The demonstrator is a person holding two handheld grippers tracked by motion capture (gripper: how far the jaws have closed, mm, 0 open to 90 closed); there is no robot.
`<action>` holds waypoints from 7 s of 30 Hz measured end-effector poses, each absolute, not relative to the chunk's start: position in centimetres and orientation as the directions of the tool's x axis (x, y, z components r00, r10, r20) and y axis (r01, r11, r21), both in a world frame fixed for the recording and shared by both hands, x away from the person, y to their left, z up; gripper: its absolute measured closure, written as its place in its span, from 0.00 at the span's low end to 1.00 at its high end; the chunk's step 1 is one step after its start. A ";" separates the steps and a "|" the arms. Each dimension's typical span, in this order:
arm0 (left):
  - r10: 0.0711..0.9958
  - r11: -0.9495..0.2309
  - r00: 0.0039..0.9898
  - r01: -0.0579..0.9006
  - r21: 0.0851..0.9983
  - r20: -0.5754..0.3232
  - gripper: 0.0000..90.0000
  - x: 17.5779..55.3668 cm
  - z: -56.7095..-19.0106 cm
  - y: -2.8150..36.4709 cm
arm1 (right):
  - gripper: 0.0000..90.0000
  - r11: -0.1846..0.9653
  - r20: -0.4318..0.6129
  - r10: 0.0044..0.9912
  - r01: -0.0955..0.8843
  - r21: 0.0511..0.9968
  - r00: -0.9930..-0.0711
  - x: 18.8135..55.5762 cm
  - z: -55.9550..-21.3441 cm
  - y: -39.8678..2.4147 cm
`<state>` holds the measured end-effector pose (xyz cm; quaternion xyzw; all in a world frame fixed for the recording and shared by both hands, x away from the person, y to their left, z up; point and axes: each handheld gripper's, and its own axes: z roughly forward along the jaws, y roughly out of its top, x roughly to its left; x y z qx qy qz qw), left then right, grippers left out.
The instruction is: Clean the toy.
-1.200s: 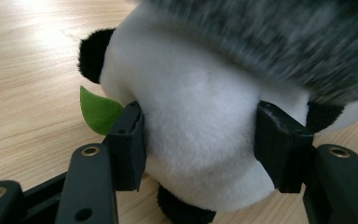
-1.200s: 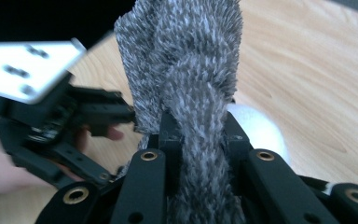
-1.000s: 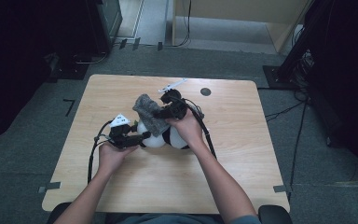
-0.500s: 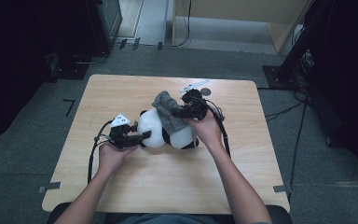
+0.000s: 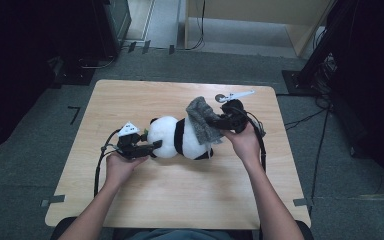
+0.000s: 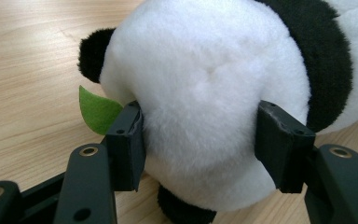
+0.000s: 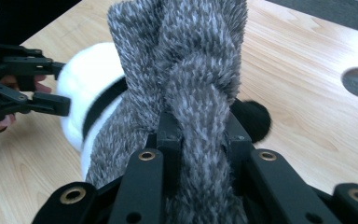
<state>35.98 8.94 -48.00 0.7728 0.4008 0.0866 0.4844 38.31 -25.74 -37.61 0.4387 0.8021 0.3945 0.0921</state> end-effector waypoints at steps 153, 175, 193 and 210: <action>0.654 -0.263 0.722 0.496 0.827 -0.225 0.50 35.6 -49.1 8.7 | 0.85 0.368 0.292 0.622 0.601 0.710 -0.726 38.5 -40.4 -14.5; 0.654 -0.254 0.719 0.504 0.825 -0.238 0.50 35.6 -49.2 8.7 | 0.84 0.284 0.242 0.735 0.611 0.739 -0.634 36.1 -39.2 -24.4; 0.652 -0.262 0.720 0.507 0.821 -0.236 0.50 35.6 -49.2 8.8 | 0.85 0.228 0.272 0.755 0.628 0.744 -0.597 34.9 -39.7 -27.8; 0.653 -0.262 0.719 0.510 0.819 -0.238 0.51 35.7 -49.1 8.8 | 0.85 0.332 0.294 0.599 0.565 0.755 -0.745 32.7 -38.7 -22.0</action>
